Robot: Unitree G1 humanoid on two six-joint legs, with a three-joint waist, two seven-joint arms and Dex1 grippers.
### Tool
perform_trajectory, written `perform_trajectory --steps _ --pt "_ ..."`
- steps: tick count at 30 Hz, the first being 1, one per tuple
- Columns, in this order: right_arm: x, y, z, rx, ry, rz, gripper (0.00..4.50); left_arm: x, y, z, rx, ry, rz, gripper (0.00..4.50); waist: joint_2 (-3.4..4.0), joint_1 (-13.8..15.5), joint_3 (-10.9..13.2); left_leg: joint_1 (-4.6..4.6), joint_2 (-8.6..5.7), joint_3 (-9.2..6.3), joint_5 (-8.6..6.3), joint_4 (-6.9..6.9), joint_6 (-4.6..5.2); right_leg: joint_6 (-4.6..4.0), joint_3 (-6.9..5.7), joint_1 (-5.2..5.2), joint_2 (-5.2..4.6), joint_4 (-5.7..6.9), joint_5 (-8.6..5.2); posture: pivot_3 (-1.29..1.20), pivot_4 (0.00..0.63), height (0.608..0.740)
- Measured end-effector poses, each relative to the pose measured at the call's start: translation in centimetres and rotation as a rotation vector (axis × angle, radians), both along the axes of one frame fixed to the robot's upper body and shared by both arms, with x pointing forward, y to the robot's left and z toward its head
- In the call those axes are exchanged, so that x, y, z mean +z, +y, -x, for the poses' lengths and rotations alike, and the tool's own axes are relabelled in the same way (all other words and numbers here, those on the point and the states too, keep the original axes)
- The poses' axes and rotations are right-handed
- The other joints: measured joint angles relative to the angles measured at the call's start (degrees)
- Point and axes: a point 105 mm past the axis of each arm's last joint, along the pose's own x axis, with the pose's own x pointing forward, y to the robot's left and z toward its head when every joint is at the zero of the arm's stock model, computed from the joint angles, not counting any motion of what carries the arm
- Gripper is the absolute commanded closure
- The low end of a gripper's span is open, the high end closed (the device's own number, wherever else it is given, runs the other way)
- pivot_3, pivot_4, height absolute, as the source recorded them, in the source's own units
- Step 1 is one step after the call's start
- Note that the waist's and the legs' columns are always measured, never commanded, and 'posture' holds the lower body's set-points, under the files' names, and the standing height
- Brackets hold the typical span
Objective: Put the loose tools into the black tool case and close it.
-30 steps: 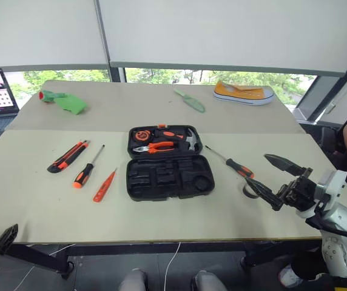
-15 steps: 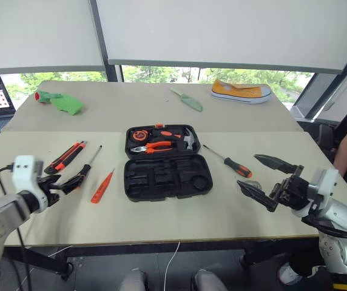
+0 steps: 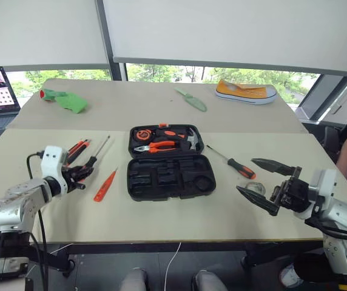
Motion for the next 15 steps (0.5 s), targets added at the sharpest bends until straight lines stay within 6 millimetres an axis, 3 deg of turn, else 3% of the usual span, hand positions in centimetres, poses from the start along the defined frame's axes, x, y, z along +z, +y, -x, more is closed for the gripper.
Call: perform_trajectory --steps 2,4,6,9,15 --pt "0.3 -0.3 -0.1 -0.007 -0.009 0.017 0.0 2.6 -2.6 -0.5 -0.196 -0.125 -0.072 3.54 0.01 0.5 0.0 -0.02 -0.02 0.05 0.0 0.02 0.0 0.02 -0.01 0.04 -0.04 -0.08 0.01 0.0 0.15 0.74" --pt "0.7 -1.1 -0.6 -0.034 -0.017 0.035 0.0 3.9 -5.6 -0.6 -0.388 -0.206 -0.184 3.54 0.02 0.8 0.0 -0.04 -0.04 0.09 0.0 0.1 0.01 0.1 0.02 0.1 -0.05 -0.18 0.05 0.0 0.15 0.74" --pt "0.8 -2.2 -1.1 -0.065 -0.01 0.063 0.0 3.3 -8.0 -0.9 -0.554 -0.225 -0.341 3.54 0.04 0.9 0.0 -0.05 -0.06 0.13 0.0 0.14 0.03 0.15 0.06 0.14 -0.04 -0.22 0.08 0.0 0.15 0.74" --pt "0.7 -2.7 -1.5 -0.077 0.002 0.076 0.0 0.9 -10.4 -1.5 -0.705 -0.178 -0.5 3.54 0.04 0.7 0.0 -0.11 -0.04 0.11 0.0 0.16 0.09 0.17 0.1 0.08 0.04 -0.19 0.08 0.0 0.15 0.74" --pt "0.9 -2.3 -1.9 -0.066 -0.007 0.078 0.0 -1.1 -13.3 -3.4 -0.793 -0.158 -0.654 3.54 0.04 0.3 0.0 -0.36 -0.02 -0.02 -0.04 0.29 0.17 0.24 0.08 -0.05 0.12 -0.13 0.07 0.0 0.15 0.74"
